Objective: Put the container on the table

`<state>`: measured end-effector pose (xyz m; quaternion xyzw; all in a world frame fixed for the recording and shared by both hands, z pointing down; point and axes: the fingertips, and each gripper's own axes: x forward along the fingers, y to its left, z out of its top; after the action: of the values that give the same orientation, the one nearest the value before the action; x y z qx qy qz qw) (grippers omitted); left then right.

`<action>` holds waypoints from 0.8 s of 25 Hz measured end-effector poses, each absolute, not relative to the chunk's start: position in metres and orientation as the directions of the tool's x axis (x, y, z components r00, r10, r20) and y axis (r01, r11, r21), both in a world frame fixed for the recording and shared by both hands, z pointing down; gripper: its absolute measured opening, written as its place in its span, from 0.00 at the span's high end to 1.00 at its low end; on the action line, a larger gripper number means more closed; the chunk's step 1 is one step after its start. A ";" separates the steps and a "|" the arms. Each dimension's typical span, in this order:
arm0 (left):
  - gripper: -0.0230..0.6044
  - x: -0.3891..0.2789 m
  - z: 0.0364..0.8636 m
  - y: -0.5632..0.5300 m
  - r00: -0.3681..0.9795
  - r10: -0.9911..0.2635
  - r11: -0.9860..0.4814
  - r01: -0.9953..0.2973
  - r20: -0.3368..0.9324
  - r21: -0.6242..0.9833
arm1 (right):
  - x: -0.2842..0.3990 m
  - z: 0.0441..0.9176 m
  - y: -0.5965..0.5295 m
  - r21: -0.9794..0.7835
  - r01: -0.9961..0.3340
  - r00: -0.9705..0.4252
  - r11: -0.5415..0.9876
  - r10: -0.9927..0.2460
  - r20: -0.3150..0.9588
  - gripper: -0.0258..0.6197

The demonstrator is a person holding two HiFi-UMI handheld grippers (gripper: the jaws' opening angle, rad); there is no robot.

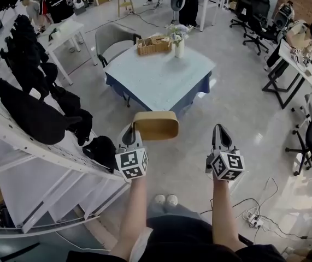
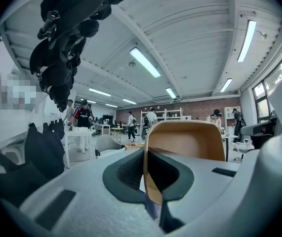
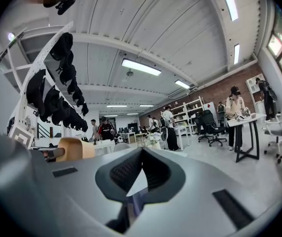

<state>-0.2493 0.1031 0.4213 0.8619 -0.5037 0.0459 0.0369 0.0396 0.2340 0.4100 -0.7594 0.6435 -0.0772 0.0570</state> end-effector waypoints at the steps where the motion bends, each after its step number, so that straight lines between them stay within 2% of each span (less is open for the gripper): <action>1: 0.94 -0.248 0.421 0.101 0.484 -0.868 -0.485 -0.874 0.116 0.018 | 0.043 0.410 0.233 -0.181 -0.970 0.157 -0.162 -0.987 0.046 0.96; 20: 0.94 -0.212 0.438 0.066 0.438 -0.892 -0.436 -0.899 0.109 0.040 | 0.086 0.438 0.194 -0.173 -0.978 0.104 -0.118 -0.991 0.089 0.96</action>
<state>-0.2116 0.0661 0.4383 0.8467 -0.5289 0.0357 0.0457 0.0864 0.1937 0.4376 -0.7422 0.6630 -0.0909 0.0350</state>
